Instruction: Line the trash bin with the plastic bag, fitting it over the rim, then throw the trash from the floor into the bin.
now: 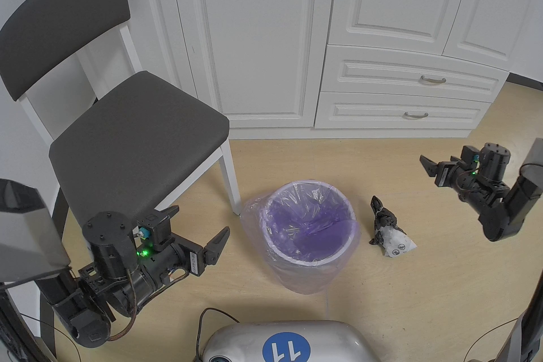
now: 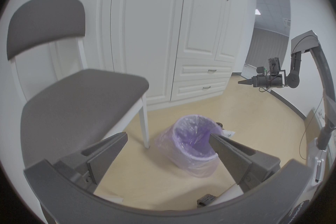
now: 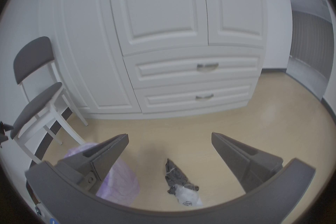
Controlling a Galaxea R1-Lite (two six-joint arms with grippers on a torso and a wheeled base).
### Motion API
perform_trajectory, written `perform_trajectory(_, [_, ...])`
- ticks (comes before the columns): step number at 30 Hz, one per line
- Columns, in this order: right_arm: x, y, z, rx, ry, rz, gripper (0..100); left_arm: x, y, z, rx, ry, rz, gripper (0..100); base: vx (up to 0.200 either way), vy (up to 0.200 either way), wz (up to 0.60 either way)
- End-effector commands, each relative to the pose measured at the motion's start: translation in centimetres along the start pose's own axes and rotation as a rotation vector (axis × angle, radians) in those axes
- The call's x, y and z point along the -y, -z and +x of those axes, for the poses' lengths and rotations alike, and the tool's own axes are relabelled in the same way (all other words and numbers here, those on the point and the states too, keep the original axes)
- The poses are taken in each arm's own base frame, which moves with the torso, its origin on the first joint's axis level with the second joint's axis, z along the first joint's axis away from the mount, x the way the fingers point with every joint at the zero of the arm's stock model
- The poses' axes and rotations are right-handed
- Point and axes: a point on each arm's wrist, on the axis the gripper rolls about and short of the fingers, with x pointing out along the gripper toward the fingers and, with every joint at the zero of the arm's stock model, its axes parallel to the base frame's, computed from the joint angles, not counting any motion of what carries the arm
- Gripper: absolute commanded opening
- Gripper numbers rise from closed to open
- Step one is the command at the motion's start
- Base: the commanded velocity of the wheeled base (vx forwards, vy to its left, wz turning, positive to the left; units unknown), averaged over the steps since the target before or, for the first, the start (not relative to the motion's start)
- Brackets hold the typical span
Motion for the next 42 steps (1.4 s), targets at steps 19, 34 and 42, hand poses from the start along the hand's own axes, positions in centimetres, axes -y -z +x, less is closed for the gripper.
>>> perform_trajectory(19, [-3.8, -8.4, -12.3, 0.129, 0.192, -0.311, 100, -1.2, -6.8, -6.4, 0.298, -0.209, 0.143, 100, 0.000, 0.000, 0.00])
perform_trajectory(34, [-5.1, -5.3, -9.2, -0.053, 0.136, -0.261, 100, -3.1, -8.6, -7.4, 0.405, -0.180, 0.146, 100, 0.000, 0.000, 0.00])
perform_trajectory(42, [-4.2, -4.3, -7.6, -0.095, 0.157, -0.259, 100, -3.0, -8.7, -7.4, 0.410, -0.174, 0.150, 100, -0.075, 0.000, 0.00])
